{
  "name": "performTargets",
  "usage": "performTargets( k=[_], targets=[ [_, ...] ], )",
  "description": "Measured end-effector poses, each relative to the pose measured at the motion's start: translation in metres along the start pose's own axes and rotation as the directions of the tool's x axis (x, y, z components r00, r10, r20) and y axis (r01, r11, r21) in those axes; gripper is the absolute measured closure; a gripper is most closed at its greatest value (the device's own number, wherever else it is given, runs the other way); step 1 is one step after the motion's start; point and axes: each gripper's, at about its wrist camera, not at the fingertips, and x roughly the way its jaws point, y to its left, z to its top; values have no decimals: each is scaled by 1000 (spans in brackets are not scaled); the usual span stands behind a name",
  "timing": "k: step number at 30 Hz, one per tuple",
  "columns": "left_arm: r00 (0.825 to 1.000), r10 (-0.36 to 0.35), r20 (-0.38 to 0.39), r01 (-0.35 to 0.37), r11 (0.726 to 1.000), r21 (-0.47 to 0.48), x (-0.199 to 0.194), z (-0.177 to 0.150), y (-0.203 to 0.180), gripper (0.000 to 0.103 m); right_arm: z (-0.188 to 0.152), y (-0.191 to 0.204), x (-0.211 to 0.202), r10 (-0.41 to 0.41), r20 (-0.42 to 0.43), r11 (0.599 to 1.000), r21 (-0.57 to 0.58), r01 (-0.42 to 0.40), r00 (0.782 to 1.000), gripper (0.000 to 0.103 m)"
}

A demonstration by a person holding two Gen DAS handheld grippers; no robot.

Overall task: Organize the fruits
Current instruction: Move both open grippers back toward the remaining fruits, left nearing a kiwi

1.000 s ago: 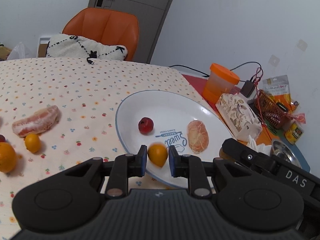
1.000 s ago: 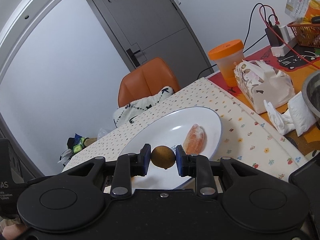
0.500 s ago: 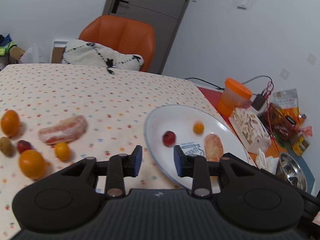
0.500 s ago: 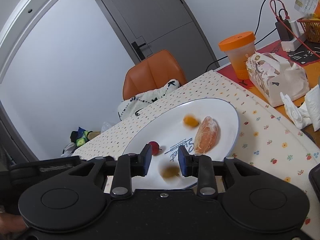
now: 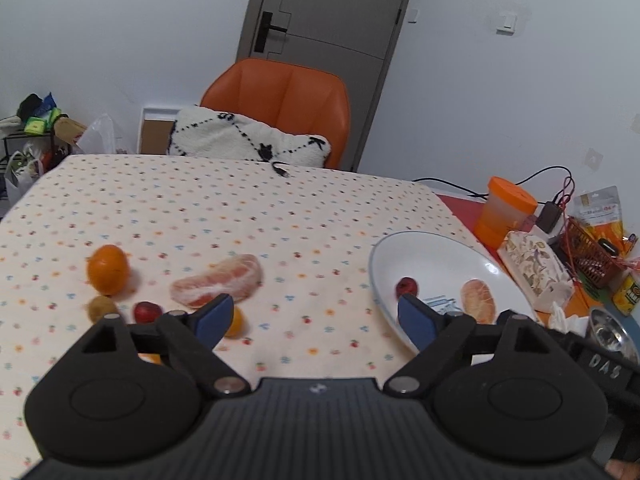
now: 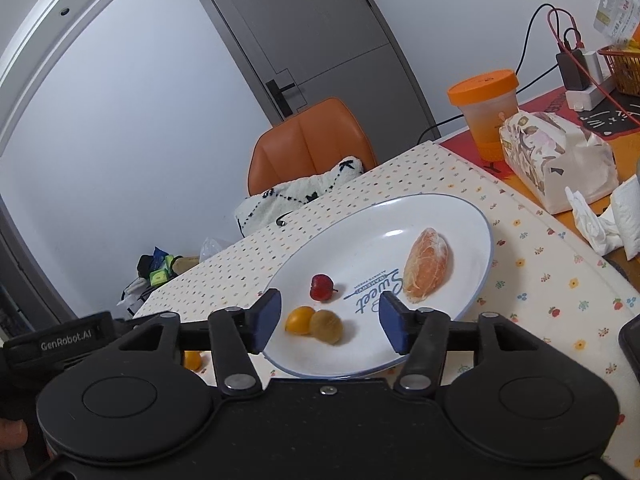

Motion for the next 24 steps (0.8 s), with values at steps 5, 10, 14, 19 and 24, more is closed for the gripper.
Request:
performTargets(
  k=[5,10,14,19,24],
  targets=[
    [999,20,27,-19,1000,-14,-13,1,17,10,-1,9,-1,8,2,1000,-15,-8,1000,36],
    [998,43,49,-42,999,-16,-23,3,31,8,-3,19,-2,14,1,1000,-28,-14,1000,27],
    [998,50,45,-49,998,-31,-25,5,43,8,-5,27,-1,22,-2,999,-34,-22,1000,24],
    [997,64,52,-62,997,-36,-32,4,57,8,-10,39,0,35,-10,998,-60,-36,999,20],
    [997,68,36,-67,997,-29,-39,-4,73,8,-14,52,4,44,-29,996,-76,-46,999,19]
  ],
)
